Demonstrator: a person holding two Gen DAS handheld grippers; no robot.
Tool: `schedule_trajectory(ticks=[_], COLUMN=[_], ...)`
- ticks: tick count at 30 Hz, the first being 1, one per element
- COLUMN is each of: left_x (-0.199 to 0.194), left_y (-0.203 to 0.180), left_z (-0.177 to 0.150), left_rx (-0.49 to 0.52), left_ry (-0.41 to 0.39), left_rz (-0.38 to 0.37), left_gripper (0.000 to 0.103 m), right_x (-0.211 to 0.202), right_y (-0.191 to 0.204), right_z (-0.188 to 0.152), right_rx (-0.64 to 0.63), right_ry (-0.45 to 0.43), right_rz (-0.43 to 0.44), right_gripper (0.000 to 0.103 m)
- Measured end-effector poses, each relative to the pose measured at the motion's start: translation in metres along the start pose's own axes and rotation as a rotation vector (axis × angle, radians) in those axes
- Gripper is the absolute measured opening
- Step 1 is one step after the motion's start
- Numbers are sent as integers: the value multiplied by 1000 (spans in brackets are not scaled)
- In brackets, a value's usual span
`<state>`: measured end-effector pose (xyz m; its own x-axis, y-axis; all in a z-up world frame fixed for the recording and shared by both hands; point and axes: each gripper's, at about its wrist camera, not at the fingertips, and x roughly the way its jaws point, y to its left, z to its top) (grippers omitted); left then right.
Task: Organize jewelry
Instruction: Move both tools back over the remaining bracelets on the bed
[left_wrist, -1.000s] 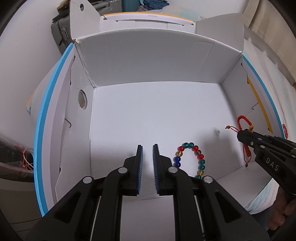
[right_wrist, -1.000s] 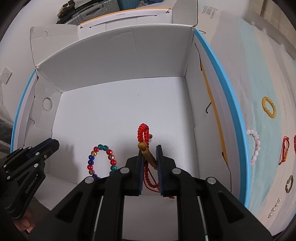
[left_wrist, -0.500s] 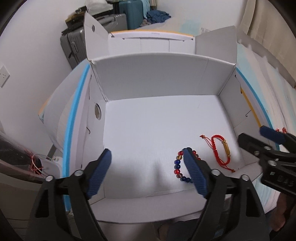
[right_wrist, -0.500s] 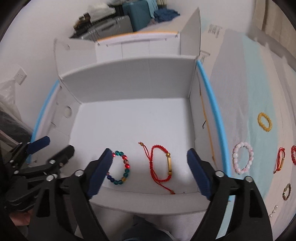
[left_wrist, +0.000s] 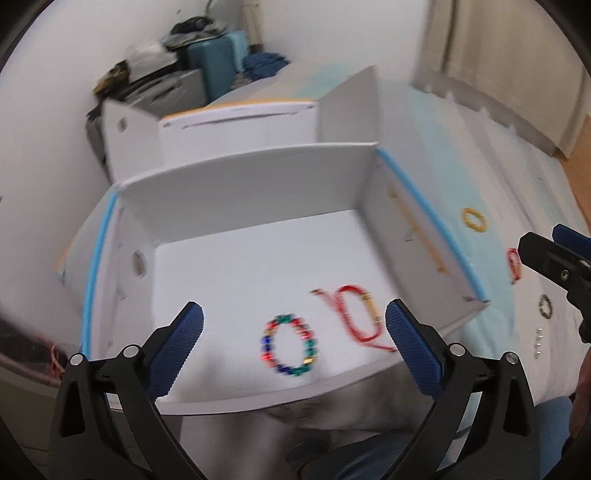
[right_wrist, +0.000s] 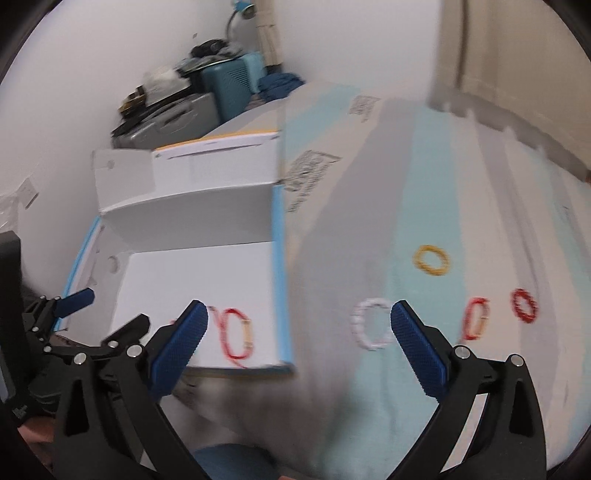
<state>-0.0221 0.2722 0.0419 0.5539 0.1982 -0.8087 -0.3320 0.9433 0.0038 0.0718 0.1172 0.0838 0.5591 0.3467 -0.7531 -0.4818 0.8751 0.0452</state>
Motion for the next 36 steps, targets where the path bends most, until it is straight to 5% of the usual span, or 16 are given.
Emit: schedule_trajectory(ticks=[15, 24, 36], left_x=[-1, 36, 105], left_y=[-151, -228, -261], left_z=[13, 7, -12], left_rx=[190, 243, 194], left_ry=[-74, -57, -40], left_rz=[-186, -267, -310], left_gripper=[97, 97, 97], right_x=[-41, -30, 26], right_y=[-157, -247, -314], right_z=[-43, -78, -123], right_rx=[171, 277, 363], right_ry=[-16, 17, 55], right_rz=[-190, -292, -327], right_gripper=[95, 96, 96])
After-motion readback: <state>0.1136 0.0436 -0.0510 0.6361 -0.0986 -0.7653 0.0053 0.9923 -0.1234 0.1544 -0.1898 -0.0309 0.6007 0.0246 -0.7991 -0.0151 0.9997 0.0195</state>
